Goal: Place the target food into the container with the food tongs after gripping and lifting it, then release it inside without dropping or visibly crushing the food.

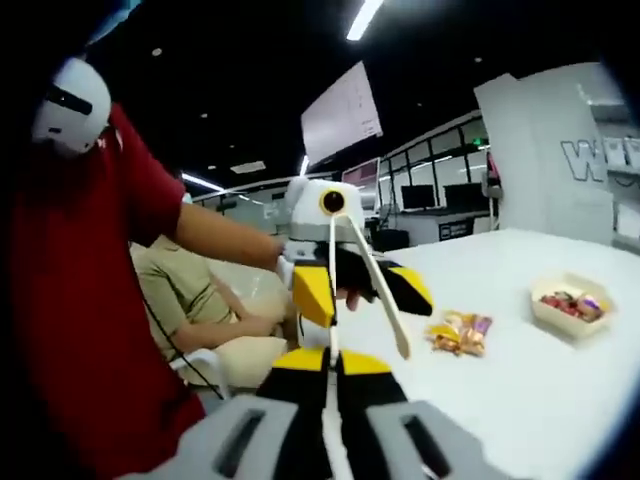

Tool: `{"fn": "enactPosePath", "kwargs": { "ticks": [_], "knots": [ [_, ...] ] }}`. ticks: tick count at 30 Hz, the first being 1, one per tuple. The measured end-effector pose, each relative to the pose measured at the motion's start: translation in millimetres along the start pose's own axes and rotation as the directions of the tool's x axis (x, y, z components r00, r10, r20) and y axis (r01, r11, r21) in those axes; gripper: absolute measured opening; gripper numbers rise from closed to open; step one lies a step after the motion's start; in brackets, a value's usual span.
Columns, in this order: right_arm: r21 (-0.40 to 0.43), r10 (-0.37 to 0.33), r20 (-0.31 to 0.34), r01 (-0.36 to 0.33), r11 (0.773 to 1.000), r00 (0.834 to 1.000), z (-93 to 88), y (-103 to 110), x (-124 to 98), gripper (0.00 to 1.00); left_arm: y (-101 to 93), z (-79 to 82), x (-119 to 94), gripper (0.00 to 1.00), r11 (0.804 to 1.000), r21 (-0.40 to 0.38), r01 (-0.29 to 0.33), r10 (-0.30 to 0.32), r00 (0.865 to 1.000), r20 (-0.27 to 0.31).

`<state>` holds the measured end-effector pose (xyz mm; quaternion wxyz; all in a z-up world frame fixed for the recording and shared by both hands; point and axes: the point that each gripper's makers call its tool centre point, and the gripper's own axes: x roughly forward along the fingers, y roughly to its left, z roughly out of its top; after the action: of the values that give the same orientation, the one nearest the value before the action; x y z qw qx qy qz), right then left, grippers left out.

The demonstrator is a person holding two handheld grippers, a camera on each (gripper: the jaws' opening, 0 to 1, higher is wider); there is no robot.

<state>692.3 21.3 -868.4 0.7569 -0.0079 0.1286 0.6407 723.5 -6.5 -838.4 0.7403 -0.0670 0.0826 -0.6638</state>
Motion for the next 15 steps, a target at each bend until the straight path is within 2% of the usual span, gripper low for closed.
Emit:
{"fn": "enactPosePath", "kwargs": {
  "ticks": [2, 3, 5, 9, 12, 15],
  "knots": [
    [0.06, 0.056, -0.004, -0.056, 0.997, 0.998, 0.0, 8.9, -0.7, 0.0, -4.8, 0.6, 0.6, 0.32, 1.0, 0.002, 0.026, -0.026, 1.0, -0.004],
    [0.085, 0.057, -0.007, -0.056, 0.995, 0.998, 1.2, 6.4, -1.8, 0.0, -6.6, 1.7, 0.8, 0.31, 0.999, 0.008, 0.032, -0.032, 0.999, -0.006],
    [0.086, 0.063, 0.004, -0.063, 0.994, 0.998, 4.3, 4.3, -3.6, 0.0, -8.0, 4.6, 1.0, 0.3, 0.999, 0.026, 0.035, -0.035, 0.999, -0.002],
    [0.105, 0.074, 0.001, -0.073, 0.992, 0.997, 8.5, 4.8, -5.4, 0.0, -8.5, 6.8, 0.7, 0.28, 0.999, -0.007, 0.043, -0.043, 0.999, 0.003],
    [0.074, 0.065, -0.005, -0.064, 0.995, 0.998, 8.7, 5.2, -6.5, 0.0, -9.6, 4.5, -0.1, 0.28, 0.999, 0.014, 0.044, -0.044, 0.999, -0.008],
    [0.088, 0.065, 0.008, -0.066, 0.994, 0.998, 10.6, 5.8, -7.0, 0.0, -10.4, 6.7, 0.1, 0.28, 0.999, 0.011, 0.046, -0.046, 0.999, 0.003]
  ]
}}
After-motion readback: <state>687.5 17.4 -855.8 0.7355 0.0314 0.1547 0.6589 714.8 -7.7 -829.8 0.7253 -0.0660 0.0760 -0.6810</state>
